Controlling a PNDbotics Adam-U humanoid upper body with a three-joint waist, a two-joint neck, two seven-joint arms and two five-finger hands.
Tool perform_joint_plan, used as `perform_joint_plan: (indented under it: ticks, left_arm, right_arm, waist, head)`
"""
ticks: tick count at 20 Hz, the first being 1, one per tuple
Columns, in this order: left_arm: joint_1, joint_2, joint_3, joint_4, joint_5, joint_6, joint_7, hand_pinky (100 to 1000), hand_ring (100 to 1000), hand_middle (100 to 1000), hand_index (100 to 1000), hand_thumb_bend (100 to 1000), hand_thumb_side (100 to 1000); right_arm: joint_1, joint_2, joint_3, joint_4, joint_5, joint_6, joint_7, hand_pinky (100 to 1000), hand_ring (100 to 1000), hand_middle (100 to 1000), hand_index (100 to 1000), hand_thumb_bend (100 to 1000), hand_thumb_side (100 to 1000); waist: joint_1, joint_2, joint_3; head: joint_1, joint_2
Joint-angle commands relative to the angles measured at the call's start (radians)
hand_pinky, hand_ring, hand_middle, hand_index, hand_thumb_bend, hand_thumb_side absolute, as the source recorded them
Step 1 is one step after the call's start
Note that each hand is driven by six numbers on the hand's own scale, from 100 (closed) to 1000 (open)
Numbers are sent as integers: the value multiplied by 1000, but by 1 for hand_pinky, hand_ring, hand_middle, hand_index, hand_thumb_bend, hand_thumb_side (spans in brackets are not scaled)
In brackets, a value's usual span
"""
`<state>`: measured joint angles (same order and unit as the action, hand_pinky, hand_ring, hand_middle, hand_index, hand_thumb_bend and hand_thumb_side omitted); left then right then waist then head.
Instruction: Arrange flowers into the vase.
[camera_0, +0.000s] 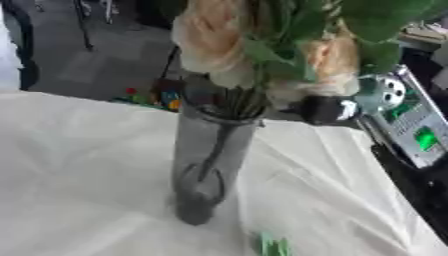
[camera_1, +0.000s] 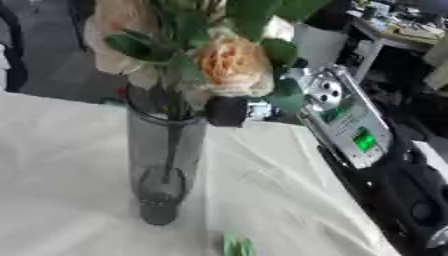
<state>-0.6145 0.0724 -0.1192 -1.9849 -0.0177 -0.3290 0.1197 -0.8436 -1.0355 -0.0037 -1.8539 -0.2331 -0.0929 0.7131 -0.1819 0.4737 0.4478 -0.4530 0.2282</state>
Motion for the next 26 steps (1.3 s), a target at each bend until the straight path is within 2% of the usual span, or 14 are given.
perform_joint_plan:
  ticks: [1, 8, 13, 18, 26]
  left_arm:
    - [-6, 18, 1, -15, -5, 2, -3, 725, 798, 879, 934, 100, 1000]
    - [-4, 23, 1, -15, -6, 4, -3, 725, 798, 879, 934, 100, 1000]
    - [-4, 28, 1, -15, -8, 5, -4, 725, 798, 879, 934, 100, 1000]
    - [-1, 32, 2, -15, -9, 5, -3, 725, 798, 879, 934, 100, 1000]
    - [-1, 33, 1, -15, -9, 5, -5, 723, 798, 873, 934, 100, 1000]
  right_arm:
    - [-5, -44, -25, -25, -52, 0, -13, 1000, 1000, 1000, 1000, 787, 1000]
    - [13, -61, -37, -29, -160, 21, -37, 1000, 1000, 1000, 1000, 780, 1000]
    - [32, -75, -46, -20, -211, 26, -48, 1000, 1000, 1000, 1000, 790, 1000]
    - [59, -91, -51, -15, -207, 24, -23, 1000, 1000, 1000, 1000, 815, 1000]
    - [104, -104, -61, -9, -174, 6, -28, 1000, 1000, 1000, 1000, 821, 1000]
  waist:
    - [6, -34, -3]
    - [0, -38, -8]
    - [-6, -41, -13]
    - [-8, -44, -20]
    - [-5, -42, -28]
  head:
    - [18, 8]
    - [69, 31]
    - [86, 41]
    - [83, 50]
    - [73, 44]
